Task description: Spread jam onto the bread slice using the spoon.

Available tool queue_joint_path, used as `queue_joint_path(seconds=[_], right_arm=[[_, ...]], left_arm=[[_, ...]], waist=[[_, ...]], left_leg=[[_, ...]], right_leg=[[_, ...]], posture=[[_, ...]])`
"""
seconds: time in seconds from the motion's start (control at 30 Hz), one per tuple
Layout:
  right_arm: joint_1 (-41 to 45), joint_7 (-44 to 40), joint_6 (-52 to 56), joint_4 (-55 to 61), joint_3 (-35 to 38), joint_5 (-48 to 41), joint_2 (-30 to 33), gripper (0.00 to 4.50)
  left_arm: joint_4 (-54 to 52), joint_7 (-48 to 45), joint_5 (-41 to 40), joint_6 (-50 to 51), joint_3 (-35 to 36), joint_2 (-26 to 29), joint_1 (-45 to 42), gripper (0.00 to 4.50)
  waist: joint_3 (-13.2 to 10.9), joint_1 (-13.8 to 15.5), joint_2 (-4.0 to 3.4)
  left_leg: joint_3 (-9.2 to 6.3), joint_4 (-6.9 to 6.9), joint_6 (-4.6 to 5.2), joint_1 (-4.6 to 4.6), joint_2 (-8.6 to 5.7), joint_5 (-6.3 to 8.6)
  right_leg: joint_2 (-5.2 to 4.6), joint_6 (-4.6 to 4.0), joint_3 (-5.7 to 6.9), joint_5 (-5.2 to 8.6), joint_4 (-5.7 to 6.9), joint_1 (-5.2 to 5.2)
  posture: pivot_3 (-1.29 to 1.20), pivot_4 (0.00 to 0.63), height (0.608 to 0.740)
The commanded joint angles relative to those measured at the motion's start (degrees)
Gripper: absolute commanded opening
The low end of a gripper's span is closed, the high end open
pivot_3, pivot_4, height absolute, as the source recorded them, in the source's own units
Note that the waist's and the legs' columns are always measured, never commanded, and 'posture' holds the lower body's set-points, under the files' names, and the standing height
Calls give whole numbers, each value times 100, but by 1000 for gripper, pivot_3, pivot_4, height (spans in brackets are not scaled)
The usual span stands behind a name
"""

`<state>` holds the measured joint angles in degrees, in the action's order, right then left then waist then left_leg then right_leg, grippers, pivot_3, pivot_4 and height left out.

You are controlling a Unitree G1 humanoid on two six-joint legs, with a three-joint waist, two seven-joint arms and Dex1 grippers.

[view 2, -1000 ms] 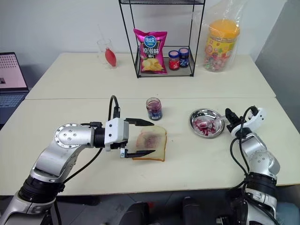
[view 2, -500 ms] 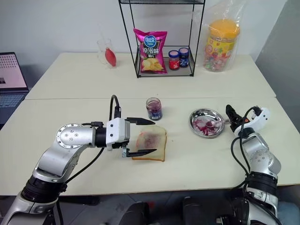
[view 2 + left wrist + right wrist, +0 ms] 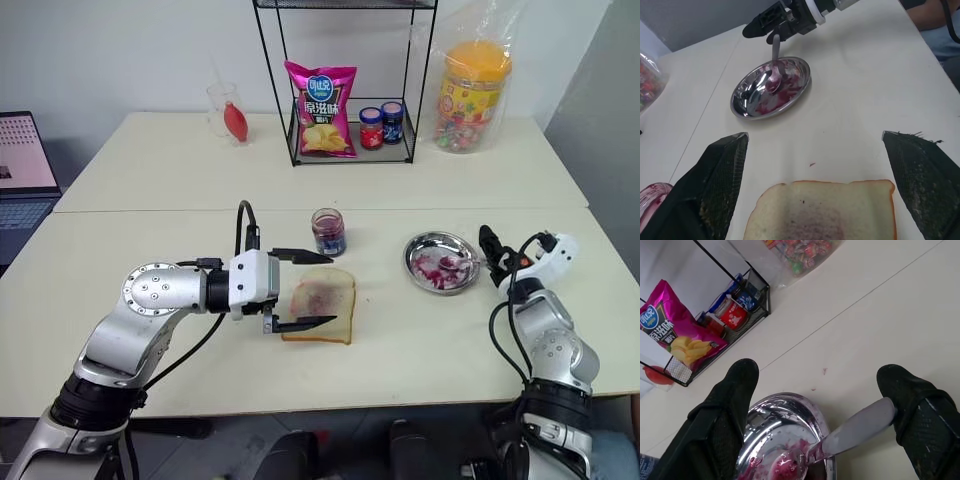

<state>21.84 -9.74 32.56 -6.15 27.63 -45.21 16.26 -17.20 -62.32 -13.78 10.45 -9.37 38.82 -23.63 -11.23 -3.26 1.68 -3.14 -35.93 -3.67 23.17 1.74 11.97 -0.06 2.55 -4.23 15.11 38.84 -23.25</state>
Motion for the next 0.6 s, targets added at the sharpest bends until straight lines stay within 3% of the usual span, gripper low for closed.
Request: queue_joint_path(seconds=[0.03, 0.6], right_arm=[[150, -64, -114, 253, 22, -25, 47, 4189], [336, -85, -515, 233, 82, 24, -57, 4189]], left_arm=[[-77, 31, 23, -104, -27, -35, -81, 4500], [-61, 24, 58, -132, -44, -84, -85, 4500]], waist=[[0, 0, 0], [-1, 0, -2]], left_leg=[[0, 0, 0, 0, 0, 0], [0, 0, 0, 0, 0, 0]], right_leg=[[0, 0, 0, 0, 0, 0], [0, 0, 0, 0, -1, 0]], posture=[[0, 150, 740], [0, 150, 740]])
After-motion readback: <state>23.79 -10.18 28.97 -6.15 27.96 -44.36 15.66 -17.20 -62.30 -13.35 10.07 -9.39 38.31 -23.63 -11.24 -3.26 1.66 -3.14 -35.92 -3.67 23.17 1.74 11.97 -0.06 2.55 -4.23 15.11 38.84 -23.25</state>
